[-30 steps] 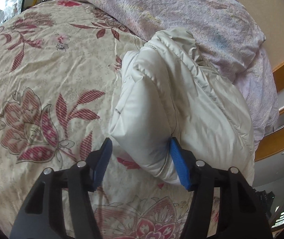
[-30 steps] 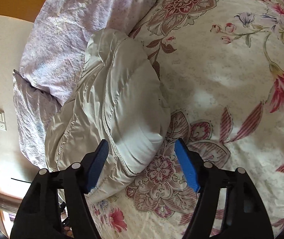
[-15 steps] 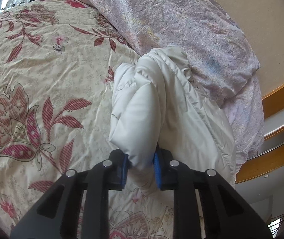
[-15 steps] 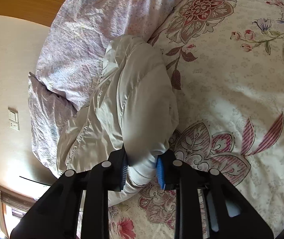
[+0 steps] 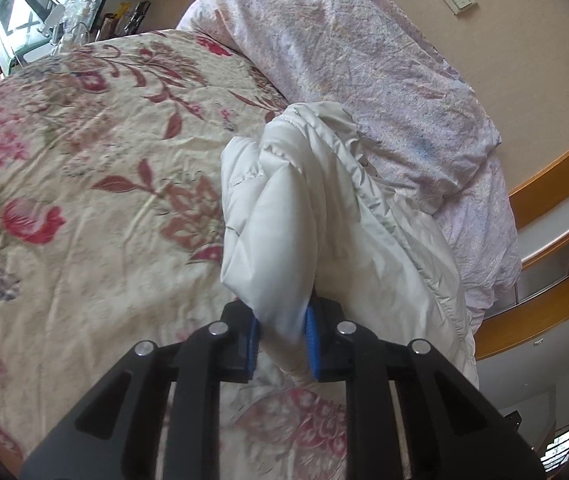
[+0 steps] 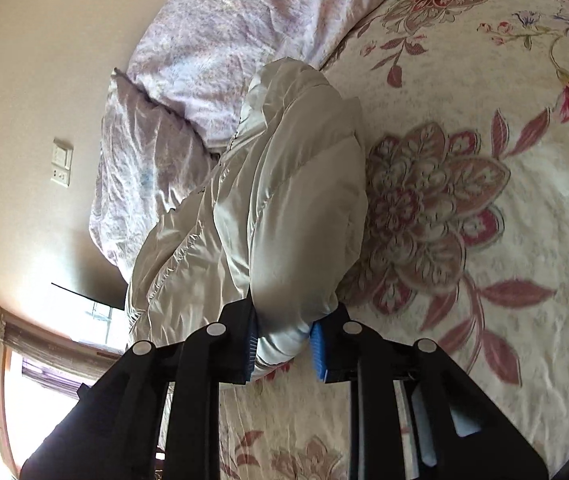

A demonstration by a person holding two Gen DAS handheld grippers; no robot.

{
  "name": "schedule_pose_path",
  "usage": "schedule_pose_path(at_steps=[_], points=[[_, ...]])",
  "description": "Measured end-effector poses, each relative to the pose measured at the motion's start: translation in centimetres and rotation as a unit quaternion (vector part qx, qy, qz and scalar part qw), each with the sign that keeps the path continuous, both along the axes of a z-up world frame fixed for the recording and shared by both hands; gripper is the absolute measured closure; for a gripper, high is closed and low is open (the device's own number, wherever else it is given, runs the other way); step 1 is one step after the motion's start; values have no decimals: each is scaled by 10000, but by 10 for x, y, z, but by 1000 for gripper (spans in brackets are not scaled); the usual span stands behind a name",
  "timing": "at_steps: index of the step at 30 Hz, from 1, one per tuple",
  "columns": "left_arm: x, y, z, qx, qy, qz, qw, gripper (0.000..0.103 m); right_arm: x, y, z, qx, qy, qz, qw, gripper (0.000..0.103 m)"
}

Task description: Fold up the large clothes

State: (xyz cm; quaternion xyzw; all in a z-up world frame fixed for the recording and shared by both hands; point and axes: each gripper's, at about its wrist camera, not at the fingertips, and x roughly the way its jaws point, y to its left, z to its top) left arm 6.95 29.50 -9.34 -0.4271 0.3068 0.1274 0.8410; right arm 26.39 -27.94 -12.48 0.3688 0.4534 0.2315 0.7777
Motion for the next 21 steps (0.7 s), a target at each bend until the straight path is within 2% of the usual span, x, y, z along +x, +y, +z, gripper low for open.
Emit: schedule_pose_path(at_steps=[5,7,9,11,12,13,14,15,16,17,18,21], points=[[-45,-1,0,93,67,46,9999,84,-35,3,-6,35,71,190,9998,80],[-59,-3,0,113,77,59,9999,84,-49,4,-4,-100,20,234,9997,80],[-66,-7,-2,220,172,56,9996,81,-59,6,1,-448,-105,326,9984,78],[-68,-8,-6,279,266,84,9992,74,-64,9,8,-925,-219,333,9949,70],[-69,-8,-7,292,282,118,9991,72,-66,10,13,-1150,-279,275,9926,56],[-71,-9,-7,316,293,146,9990,64,-69,10,20,-1525,-380,109,9875,43],[-71,-9,-7,330,267,117,9990,52,-73,10,29,-1854,-558,-99,9810,37],[-72,-10,-6,358,249,106,9990,45,-79,9,39,-2178,-816,-353,9719,31],[-74,-11,-5,418,231,123,9988,36,-85,7,48,-2408,-1037,-552,9634,31],[-75,-12,-4,472,196,118,9986,31,-89,9,57,-2570,-1231,-663,9563,31],[-75,-13,-3,501,167,76,9986,30,-90,14,66,-2659,-1413,-652,9514,31],[-75,-14,-3,492,113,24,9987,24,-88,39,79,-2713,-1719,-314,9465,31]])
